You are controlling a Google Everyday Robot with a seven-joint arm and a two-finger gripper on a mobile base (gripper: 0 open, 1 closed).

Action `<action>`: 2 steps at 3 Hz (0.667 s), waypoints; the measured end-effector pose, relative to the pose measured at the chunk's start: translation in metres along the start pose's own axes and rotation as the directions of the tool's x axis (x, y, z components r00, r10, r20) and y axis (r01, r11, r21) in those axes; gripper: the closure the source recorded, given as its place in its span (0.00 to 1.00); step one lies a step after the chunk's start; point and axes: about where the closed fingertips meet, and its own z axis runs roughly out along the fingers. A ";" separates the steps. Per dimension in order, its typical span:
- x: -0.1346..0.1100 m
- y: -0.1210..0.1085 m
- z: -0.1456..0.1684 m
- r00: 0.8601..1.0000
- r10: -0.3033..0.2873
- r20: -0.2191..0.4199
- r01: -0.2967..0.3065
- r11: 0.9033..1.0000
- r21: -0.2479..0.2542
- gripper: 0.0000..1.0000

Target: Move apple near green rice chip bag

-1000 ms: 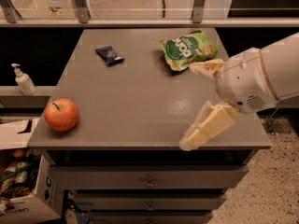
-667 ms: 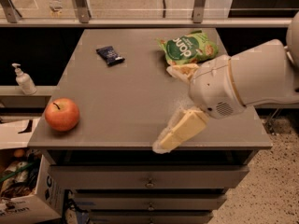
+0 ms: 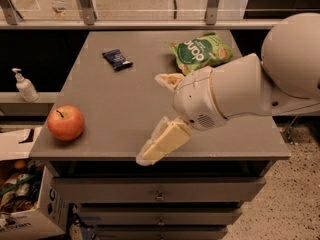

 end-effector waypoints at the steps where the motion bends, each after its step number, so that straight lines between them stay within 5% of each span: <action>1: 0.004 0.002 0.001 1.000 0.017 0.012 -0.017 1.000 0.007 0.00; 2: 0.003 0.003 0.028 0.999 0.018 0.031 -0.018 1.000 0.000 0.00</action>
Offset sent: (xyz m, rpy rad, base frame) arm 0.0188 0.0473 -0.0421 0.0668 0.0079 -0.0061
